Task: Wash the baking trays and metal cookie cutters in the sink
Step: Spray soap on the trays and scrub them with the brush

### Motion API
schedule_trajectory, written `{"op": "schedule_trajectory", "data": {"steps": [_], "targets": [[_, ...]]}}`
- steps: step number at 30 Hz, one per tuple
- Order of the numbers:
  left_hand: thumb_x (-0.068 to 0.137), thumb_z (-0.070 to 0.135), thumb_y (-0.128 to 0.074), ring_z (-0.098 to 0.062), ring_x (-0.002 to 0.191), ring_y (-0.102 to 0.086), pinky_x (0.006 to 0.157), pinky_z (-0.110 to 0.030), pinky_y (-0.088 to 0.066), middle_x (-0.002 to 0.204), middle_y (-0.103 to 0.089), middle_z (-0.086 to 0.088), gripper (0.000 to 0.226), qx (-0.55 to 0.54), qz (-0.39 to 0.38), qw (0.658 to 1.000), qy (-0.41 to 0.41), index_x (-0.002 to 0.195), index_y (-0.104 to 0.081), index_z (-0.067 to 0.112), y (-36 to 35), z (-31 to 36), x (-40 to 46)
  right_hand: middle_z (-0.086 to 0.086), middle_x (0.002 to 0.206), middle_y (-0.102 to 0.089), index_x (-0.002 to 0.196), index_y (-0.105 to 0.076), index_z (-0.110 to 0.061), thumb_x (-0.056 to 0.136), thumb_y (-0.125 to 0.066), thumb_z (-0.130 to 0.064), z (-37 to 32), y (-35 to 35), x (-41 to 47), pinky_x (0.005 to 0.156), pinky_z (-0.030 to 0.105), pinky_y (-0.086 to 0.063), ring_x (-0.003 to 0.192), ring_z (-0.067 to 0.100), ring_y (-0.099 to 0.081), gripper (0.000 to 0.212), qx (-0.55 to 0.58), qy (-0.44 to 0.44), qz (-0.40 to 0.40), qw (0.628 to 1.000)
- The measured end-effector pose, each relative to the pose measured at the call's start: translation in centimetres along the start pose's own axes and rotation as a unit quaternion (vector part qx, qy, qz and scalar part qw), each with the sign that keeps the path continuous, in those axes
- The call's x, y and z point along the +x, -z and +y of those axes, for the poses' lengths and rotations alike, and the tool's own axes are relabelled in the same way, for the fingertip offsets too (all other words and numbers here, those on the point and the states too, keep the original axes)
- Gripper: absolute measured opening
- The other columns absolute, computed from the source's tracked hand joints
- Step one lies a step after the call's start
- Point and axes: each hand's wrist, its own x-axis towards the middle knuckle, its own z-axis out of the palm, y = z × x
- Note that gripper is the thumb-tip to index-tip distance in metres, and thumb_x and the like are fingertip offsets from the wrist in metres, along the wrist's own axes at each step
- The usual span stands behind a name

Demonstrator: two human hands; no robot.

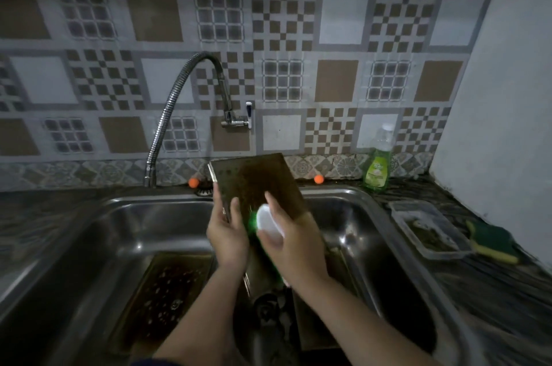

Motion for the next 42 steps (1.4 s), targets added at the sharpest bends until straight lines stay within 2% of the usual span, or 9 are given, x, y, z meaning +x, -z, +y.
{"op": "schedule_trajectory", "data": {"steps": [6, 9, 14, 18, 22, 29, 33, 40, 42], "targets": [[0.096, 0.02, -0.054, -0.043, 0.116, -0.048, 0.093, -0.05, -0.047, 0.124, -0.049, -0.033, 0.053, 0.011, -0.068, 0.997, -0.031, 0.145, -0.036, 0.031, 2.4, 0.3, -0.9, 0.001, 0.11, -0.068, 0.147, -0.019, -0.046, 0.093, -0.053, -0.046, 0.4, -0.9, 5.8, 0.071, 0.029, -0.058, 0.085, 0.014, -0.066, 0.065, 0.022, -0.091, 0.078, 0.993], [0.096, 0.023, -0.052, -0.036, 0.129, -0.044, 0.104, -0.058, -0.036, 0.14, -0.046, -0.02, 0.053, -0.006, -0.093, 0.995, -0.041, 0.145, -0.034, 0.034, 3.2, 0.6, -1.1, -0.002, 0.137, -0.055, 0.149, -0.02, -0.043, 0.094, -0.051, -0.045, 0.2, 0.3, 9.1, 0.085, 0.035, -0.052, 0.111, 0.021, -0.06, 0.063, 0.005, -0.121, 0.065, 0.991], [0.098, 0.021, -0.05, -0.043, 0.117, -0.049, 0.094, -0.053, -0.044, 0.127, -0.05, -0.032, 0.052, 0.038, -0.066, 0.997, -0.03, 0.147, -0.033, 0.028, 5.5, -0.7, 0.8, 0.002, 0.123, -0.065, 0.149, -0.016, -0.044, 0.094, -0.052, -0.044, 1.0, -3.7, 1.7, 0.081, 0.033, -0.052, 0.098, 0.023, -0.066, 0.066, -0.004, -0.121, 0.012, 0.993], [0.097, 0.018, -0.052, -0.001, 0.127, -0.048, 0.104, -0.013, -0.037, 0.141, -0.049, 0.009, 0.053, 0.034, -0.101, 0.992, -0.066, 0.147, -0.035, 0.026, 6.5, -1.2, 0.6, 0.002, 0.126, -0.064, 0.15, -0.02, -0.038, 0.094, -0.056, -0.038, 2.1, -4.4, -2.8, 0.078, 0.028, -0.043, 0.109, 0.022, -0.062, 0.066, 0.034, -0.177, 0.051, 0.982], [0.096, 0.024, -0.055, 0.026, 0.092, -0.048, 0.074, 0.006, -0.037, 0.122, -0.053, 0.022, 0.055, 0.083, -0.094, 0.991, -0.051, 0.145, -0.034, 0.039, 6.3, -0.1, -1.1, -0.003, 0.142, -0.051, 0.148, -0.023, -0.043, 0.097, -0.047, -0.042, 1.3, -1.6, -0.7, 0.078, 0.025, -0.037, 0.12, 0.022, -0.055, 0.057, 0.065, -0.2, 0.023, 0.977], [0.094, 0.037, -0.056, -0.007, 0.07, -0.065, 0.063, -0.02, -0.048, 0.088, -0.068, 0.014, 0.055, 0.178, -0.071, 0.973, -0.126, 0.144, -0.035, 0.038, 4.9, 4.6, -3.8, -0.003, 0.152, -0.036, 0.145, -0.031, -0.042, 0.089, -0.046, -0.058, -2.3, 2.2, 0.6, 0.104, 0.038, -0.038, 0.126, 0.021, -0.046, 0.06, 0.248, -0.225, -0.029, 0.942], [0.092, 0.025, -0.058, -0.006, 0.075, -0.06, 0.063, -0.013, -0.034, 0.076, -0.056, 0.019, 0.03, 0.081, -0.018, 0.996, -0.03, 0.121, -0.059, 0.018, 3.5, 7.6, -3.6, -0.002, 0.16, -0.002, 0.15, -0.021, -0.039, 0.088, -0.056, -0.031, -2.9, 3.0, -2.6, 0.101, 0.03, -0.038, 0.14, 0.022, -0.028, 0.071, 0.154, -0.175, -0.126, 0.964], [0.091, 0.009, -0.056, -0.004, 0.071, -0.056, 0.057, -0.009, -0.041, 0.082, -0.055, 0.01, 0.024, -0.014, -0.049, 0.998, 0.041, 0.108, -0.043, 0.019, 1.4, 11.0, -6.7, 0.006, 0.16, 0.005, 0.151, 0.001, -0.042, 0.083, -0.061, -0.049, -2.0, 4.2, -6.7, 0.112, 0.036, -0.029, 0.145, 0.029, -0.017, 0.092, 0.044, -0.136, -0.201, 0.969], [0.089, 0.009, -0.058, -0.014, 0.077, -0.06, 0.067, -0.023, -0.05, 0.089, -0.058, 0.003, 0.025, -0.03, -0.075, 0.996, 0.032, 0.104, -0.041, 0.02, 1.1, 11.4, -7.9, 0.008, 0.158, -0.002, 0.152, 0.0, -0.037, 0.088, -0.056, -0.042, -1.5, 4.6, -7.4, 0.104, 0.033, -0.035, 0.139, 0.031, -0.029, 0.085, -0.006, -0.132, -0.169, 0.977]]}}
